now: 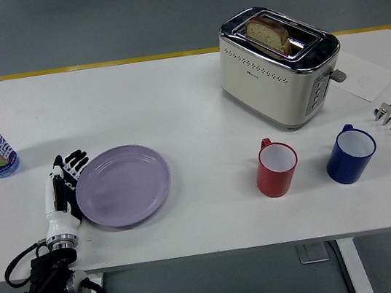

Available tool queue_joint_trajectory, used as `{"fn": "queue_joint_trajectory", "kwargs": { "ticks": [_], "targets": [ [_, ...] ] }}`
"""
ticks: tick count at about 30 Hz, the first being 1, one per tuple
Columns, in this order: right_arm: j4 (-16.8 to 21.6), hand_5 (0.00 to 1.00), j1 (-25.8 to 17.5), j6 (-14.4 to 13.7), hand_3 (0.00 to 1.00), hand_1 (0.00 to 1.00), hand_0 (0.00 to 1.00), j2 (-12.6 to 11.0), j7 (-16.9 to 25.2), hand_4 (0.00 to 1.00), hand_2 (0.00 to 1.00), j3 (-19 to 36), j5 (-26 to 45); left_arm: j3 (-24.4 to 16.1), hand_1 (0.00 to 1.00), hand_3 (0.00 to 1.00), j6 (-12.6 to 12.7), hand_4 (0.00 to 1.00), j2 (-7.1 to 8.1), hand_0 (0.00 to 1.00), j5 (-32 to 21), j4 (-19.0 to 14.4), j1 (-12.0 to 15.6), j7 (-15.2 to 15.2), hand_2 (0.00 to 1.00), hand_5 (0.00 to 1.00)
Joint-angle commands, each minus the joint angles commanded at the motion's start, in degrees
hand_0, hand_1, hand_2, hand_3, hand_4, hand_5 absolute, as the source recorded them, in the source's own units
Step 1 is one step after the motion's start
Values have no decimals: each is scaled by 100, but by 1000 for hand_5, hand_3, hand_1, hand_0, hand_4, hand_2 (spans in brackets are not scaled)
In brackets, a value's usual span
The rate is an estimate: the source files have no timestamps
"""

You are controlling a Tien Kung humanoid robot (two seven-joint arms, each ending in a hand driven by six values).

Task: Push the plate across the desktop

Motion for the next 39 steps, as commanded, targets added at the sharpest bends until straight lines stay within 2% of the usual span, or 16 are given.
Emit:
{"fn": "queue_joint_trajectory", "kwargs": {
  "ticks": [14,24,33,39],
  "targets": [
    [0,214,-1,8,601,647,671,-5,9,446,680,-14,4,775,736,619,176,479,-66,711,-421,-15,-211,0,699,998],
    [0,214,-3,14,602,647,671,-14,17,447,680,-29,11,1164,736,620,272,473,-149,713,-680,24,-439,0,701,998],
    [0,214,8,24,602,648,671,-19,9,447,680,-32,-12,1695,739,623,299,468,-149,717,-1039,118,-651,0,704,998],
    [0,212,16,29,602,648,671,-27,12,447,680,-63,10,1906,740,623,334,465,-149,718,-1231,192,-775,0,706,998]
  ]
}}
